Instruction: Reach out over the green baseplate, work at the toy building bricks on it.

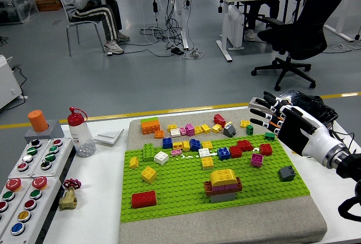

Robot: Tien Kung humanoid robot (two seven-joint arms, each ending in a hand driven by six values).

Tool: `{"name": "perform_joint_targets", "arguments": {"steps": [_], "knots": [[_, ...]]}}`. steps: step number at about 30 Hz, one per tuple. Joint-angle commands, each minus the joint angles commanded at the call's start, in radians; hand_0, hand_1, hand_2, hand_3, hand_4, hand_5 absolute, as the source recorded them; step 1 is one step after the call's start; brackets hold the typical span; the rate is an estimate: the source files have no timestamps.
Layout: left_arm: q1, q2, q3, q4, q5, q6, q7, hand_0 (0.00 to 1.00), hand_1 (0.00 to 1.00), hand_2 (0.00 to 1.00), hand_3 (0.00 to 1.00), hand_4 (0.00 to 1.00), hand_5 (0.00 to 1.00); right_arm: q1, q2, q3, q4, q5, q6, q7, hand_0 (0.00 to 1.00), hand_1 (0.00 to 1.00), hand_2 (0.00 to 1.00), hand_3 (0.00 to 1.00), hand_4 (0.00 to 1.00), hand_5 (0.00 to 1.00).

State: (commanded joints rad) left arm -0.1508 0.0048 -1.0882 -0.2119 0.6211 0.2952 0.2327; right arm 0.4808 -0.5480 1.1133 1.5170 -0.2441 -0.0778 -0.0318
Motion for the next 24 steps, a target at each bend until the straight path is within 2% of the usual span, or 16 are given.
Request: {"name": "perform_joint_targets", "arguments": {"steps": [1, 6, 7, 12, 13, 17, 24], "knots": [[-0.001, 0.001, -0.008, -0.001, 0.012, 0.001, 0.003, 0.663, 0.617, 0.617, 0.507, 0.404, 0.998, -0.020, 0.015, 0.024, 0.001, -0.013, -0.004, 0.000, 0.850, 0.837, 0.911, 0.967, 0.814, 0.349], [-0.002, 0.002, -0.030, -0.004, 0.053, 0.004, 0.017, 0.663, 0.617, 0.617, 0.507, 0.404, 0.998, -0.128, 0.116, 0.164, -0.012, -0.075, -0.010, -0.007, 0.850, 0.837, 0.911, 0.967, 0.814, 0.349], [-0.002, 0.003, -0.032, -0.005, 0.059, 0.004, 0.019, 0.663, 0.616, 0.620, 0.503, 0.405, 0.998, -0.153, 0.142, 0.198, -0.018, -0.084, -0.006, -0.011, 0.807, 0.767, 0.766, 0.785, 0.665, 0.436], [-0.006, 0.006, -0.036, -0.008, 0.091, 0.005, 0.047, 0.663, 0.616, 0.620, 0.503, 0.405, 0.998, -0.251, 0.243, 0.320, -0.059, -0.118, 0.009, -0.022, 0.807, 0.767, 0.766, 0.785, 0.665, 0.436], [-0.007, 0.007, -0.037, -0.009, 0.096, 0.005, 0.051, 0.663, 0.614, 0.613, 0.498, 0.405, 0.998, -0.267, 0.263, 0.344, -0.067, -0.121, 0.009, -0.019, 0.807, 0.756, 0.747, 0.752, 0.637, 0.482], [-0.007, 0.008, -0.041, -0.010, 0.108, 0.006, 0.060, 0.663, 0.614, 0.613, 0.498, 0.405, 0.998, -0.289, 0.294, 0.412, -0.091, -0.122, 0.006, -0.006, 0.807, 0.756, 0.747, 0.752, 0.637, 0.482], [-0.007, 0.012, -0.044, -0.011, 0.123, 0.008, 0.072, 0.662, 0.613, 0.613, 0.496, 0.404, 0.998, -0.285, 0.305, 0.463, -0.108, -0.114, 0.003, 0.015, 0.798, 0.750, 0.744, 0.745, 0.625, 0.494]]}}
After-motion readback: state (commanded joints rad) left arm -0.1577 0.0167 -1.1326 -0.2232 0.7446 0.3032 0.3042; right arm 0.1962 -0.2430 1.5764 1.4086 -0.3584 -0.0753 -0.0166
